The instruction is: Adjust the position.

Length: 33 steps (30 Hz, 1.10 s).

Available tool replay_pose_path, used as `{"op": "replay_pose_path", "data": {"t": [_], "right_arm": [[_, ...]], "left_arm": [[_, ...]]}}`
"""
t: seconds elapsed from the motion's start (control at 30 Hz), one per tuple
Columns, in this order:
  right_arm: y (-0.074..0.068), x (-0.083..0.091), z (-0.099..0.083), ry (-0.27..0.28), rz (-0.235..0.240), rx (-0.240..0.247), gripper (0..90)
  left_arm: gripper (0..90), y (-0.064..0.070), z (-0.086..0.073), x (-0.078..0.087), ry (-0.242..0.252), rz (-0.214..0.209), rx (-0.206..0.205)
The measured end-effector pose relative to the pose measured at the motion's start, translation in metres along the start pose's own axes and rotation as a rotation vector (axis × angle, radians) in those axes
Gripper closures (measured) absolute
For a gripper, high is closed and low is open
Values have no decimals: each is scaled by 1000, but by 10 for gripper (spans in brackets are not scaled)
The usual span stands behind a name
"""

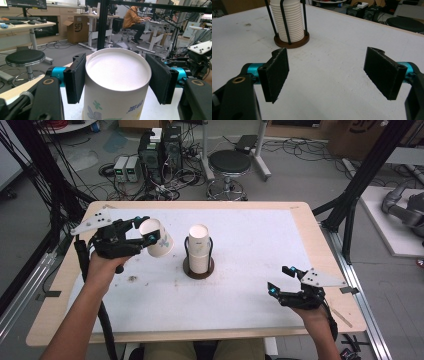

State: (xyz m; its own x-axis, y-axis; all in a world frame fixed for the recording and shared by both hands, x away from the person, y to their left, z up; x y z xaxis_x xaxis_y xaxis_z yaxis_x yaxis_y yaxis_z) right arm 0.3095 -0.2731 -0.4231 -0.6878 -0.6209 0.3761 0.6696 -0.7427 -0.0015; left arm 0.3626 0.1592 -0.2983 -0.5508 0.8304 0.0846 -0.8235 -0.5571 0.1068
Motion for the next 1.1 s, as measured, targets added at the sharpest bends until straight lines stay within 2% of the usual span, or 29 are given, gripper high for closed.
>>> {"op": "replay_pose_path", "data": {"t": [0.3,0.53,0.7,0.9,1.07,1.1], "right_arm": [[-5,-2,4,10,21,-2,207],[-12,-3,7,24,60,-3,207],[-17,-6,10,35,84,5,206],[-28,-10,14,32,140,13,206],[-34,-14,15,29,167,19,206],[-38,-16,16,24,194,20,206]], "left_arm": [[359,15,-12,-1,5,-41,0],[359,33,-24,-7,-22,-85,-6],[359,44,-35,-13,-49,-100,-12],[359,55,-47,-22,-80,-126,-16],[360,61,-54,-31,-97,-152,-18],[360,63,-55,-33,-98,-160,-20]]}}
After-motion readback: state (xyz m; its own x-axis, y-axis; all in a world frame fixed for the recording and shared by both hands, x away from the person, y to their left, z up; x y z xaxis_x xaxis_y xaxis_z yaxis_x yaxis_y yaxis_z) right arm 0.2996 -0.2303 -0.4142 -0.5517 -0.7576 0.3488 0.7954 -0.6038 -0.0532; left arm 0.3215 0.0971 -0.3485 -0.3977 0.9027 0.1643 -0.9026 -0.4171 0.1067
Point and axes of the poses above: each handheld gripper's, and its own axes: x roughly backward along the jaws, z roughly out of its top, y roughly to its right, the point moved 6 cm from there along -x, roughly forward along the jaws, and after that the axes turned 1 degree about -z, right-handed, at the moved point
